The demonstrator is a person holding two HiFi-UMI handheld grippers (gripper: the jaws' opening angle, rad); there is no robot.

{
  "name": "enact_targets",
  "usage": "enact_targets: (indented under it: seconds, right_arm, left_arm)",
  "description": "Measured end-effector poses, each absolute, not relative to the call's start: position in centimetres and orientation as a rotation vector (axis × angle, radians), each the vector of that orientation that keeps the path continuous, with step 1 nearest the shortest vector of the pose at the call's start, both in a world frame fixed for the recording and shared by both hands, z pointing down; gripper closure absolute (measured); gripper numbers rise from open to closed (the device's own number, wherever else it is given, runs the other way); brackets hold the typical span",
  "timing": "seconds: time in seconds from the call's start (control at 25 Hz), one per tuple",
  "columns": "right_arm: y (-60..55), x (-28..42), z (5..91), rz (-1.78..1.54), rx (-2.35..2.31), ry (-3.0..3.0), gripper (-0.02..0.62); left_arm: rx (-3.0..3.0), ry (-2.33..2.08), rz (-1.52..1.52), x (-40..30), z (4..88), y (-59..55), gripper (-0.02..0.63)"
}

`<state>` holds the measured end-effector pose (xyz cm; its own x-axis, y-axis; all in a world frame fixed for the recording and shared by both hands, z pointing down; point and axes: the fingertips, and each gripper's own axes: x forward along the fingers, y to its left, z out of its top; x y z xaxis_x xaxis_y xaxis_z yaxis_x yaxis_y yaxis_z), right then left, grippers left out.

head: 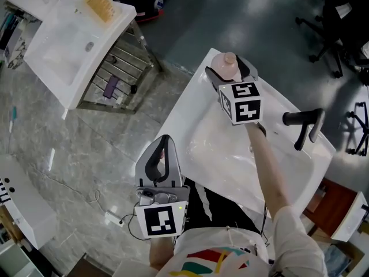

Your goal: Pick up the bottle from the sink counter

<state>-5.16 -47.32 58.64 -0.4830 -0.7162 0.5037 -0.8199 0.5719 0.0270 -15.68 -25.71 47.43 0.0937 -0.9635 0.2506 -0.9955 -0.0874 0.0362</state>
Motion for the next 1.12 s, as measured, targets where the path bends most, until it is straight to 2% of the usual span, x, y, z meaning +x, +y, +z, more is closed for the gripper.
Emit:
enact_targets:
  seconds: [0.44,0.84,1.12]
  right_arm:
    - [-44.2,-1.4,44.2,0.263,1.412,-2.425,0.21]
    - [-34.5,6.8,32.1,0.106,1.675,-2.408,0.21]
    - [-27.3,13.1,27.3,-0.036,1.912,-2.308,0.21]
  left_arm:
    - [2.387,-1.968,0.119,-13.2,39.4,-27.1,0.588]
    - [2.612,-1.851,0.057,-8.6,32.7,-27.4,0.588]
    - [2.802,-1.672,-0.003,-2.2,28.5,-27.1,0.588]
